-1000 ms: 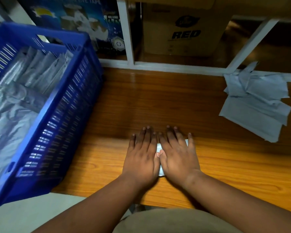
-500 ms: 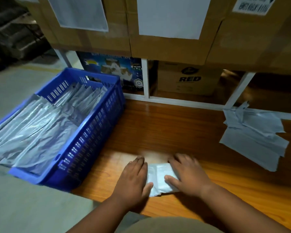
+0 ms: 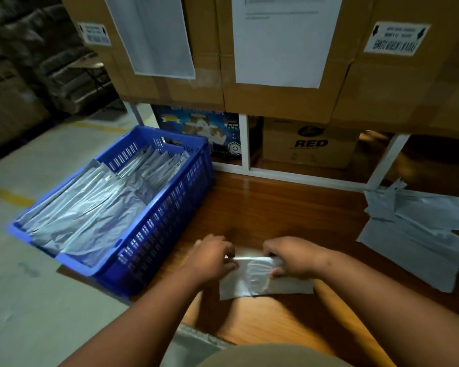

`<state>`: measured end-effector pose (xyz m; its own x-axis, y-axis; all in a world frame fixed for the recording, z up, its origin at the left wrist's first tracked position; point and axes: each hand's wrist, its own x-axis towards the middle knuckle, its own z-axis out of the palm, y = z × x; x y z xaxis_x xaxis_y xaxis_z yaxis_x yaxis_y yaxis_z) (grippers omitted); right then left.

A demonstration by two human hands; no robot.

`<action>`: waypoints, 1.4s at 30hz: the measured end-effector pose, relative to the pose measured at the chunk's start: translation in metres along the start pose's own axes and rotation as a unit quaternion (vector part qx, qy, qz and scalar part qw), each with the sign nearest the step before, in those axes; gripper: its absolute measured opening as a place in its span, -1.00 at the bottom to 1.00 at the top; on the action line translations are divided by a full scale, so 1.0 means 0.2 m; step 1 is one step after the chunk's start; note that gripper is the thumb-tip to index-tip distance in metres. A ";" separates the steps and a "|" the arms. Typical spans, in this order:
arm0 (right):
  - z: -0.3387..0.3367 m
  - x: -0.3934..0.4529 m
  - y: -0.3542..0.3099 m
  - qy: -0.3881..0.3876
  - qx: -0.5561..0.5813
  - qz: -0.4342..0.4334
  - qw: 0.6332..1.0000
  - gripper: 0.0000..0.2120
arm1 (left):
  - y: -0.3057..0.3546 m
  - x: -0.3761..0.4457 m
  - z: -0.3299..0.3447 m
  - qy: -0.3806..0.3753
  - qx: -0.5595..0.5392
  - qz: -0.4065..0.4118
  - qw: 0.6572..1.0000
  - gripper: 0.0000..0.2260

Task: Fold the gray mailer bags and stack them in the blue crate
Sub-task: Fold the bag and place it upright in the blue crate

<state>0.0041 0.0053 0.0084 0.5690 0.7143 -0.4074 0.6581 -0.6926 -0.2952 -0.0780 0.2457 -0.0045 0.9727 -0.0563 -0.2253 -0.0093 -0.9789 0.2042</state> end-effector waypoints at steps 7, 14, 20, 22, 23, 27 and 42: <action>-0.50 0.09 -0.09 0.061 -0.023 -0.059 0.996 -0.82 | -0.19 -0.18 -0.51 0.131 -0.045 -0.035 0.990 -0.78; -1.06 0.24 -0.49 0.150 -0.101 -0.152 0.972 -0.88 | -0.47 -0.49 -0.95 0.249 -0.037 -0.138 0.958 -0.71; -1.27 0.58 -0.96 0.169 -0.175 -0.224 0.944 -0.83 | -0.73 -0.71 -1.03 0.290 -0.031 -0.239 0.926 -0.76; -1.24 0.71 -1.10 0.155 -0.204 -0.233 0.938 -0.81 | -0.81 -0.77 -1.00 0.282 -0.028 -0.271 0.920 -0.75; -1.22 0.78 -1.15 0.146 -0.220 -0.237 0.935 -0.81 | -0.85 -0.80 -0.98 0.275 -0.029 -0.285 0.918 -0.74; -1.08 1.05 -1.30 0.095 -0.268 -0.244 0.927 -0.76 | -0.96 -0.86 -0.86 0.247 -0.050 -0.307 0.918 -0.73; -0.85 1.31 -1.38 0.006 -0.267 -0.220 0.938 -0.84 | -1.14 -0.79 -0.76 0.133 -0.046 -0.310 0.940 -0.75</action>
<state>0.0561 0.3999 0.1300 0.1871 0.9230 -0.3363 0.9821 -0.1834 0.0430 -0.1951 0.5067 0.1292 0.8079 0.5833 -0.0845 0.5874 -0.7853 0.1956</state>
